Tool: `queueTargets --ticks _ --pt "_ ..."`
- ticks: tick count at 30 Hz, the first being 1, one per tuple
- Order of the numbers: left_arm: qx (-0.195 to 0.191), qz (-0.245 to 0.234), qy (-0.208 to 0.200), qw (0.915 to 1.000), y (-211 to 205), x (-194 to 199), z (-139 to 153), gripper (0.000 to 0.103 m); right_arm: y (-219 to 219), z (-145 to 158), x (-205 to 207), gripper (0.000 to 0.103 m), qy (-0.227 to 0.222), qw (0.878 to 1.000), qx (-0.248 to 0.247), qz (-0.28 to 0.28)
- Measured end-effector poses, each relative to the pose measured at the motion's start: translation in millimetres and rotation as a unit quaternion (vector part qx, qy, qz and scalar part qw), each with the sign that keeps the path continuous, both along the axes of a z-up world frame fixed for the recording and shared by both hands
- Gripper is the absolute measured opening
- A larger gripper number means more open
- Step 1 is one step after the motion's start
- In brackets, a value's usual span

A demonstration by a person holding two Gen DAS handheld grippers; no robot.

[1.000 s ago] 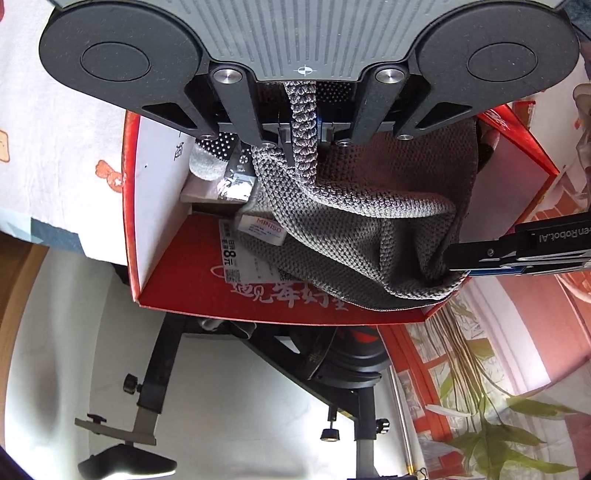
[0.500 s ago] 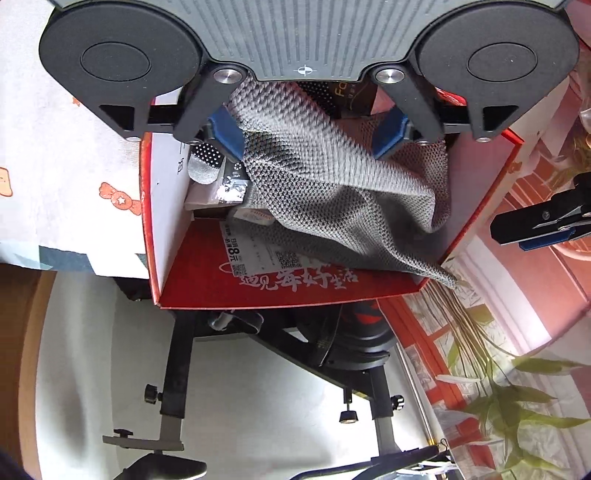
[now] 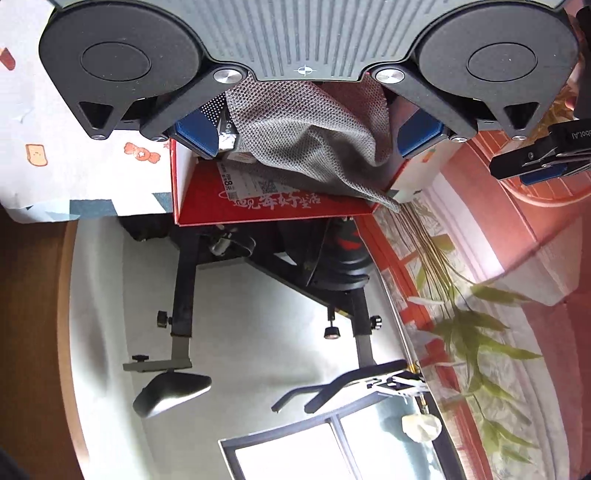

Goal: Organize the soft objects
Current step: 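Withdraw both tools from the box back toward the table beside it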

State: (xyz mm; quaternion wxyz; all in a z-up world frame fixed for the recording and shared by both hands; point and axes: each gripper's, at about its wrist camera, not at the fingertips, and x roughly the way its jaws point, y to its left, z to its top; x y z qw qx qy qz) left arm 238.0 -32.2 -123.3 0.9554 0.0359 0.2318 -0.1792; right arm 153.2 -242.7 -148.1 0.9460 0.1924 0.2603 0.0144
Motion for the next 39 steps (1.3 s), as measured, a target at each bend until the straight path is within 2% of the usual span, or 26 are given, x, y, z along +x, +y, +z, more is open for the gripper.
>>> queueTargets --ticks 4,7,12,18,22,25,32,39 --pt "-0.011 0.017 -0.020 0.9996 9 -26 12 0.103 7 15 -27 0.103 -0.033 0.999 -0.010 -0.008" --pt "-0.005 0.026 -0.039 0.9989 12 -46 15 0.103 11 19 -48 0.103 -0.049 0.999 -0.007 -0.015" --pt "-0.005 0.040 -0.049 0.9980 19 -75 12 0.103 25 14 -80 0.103 -0.071 0.996 -0.027 -0.037" --pt "-0.005 0.057 -0.046 0.9973 31 -101 -5 0.103 43 -3 -107 0.103 -0.076 0.995 -0.045 -0.054" --pt "-0.024 0.068 -0.039 0.9966 46 -111 -23 0.103 58 -21 -118 0.103 -0.071 0.993 -0.072 -0.053" --pt "-0.018 0.075 -0.031 0.9965 54 -113 -39 0.103 67 -37 -122 0.103 -0.061 0.994 -0.078 -0.050" --pt "-0.024 0.096 0.024 0.9948 79 -108 -79 0.103 79 -80 -118 0.103 -0.015 0.997 -0.068 -0.027" --pt "-0.032 0.108 0.066 0.9915 89 -92 -103 0.103 86 -115 -105 0.102 0.030 0.996 -0.079 -0.006"
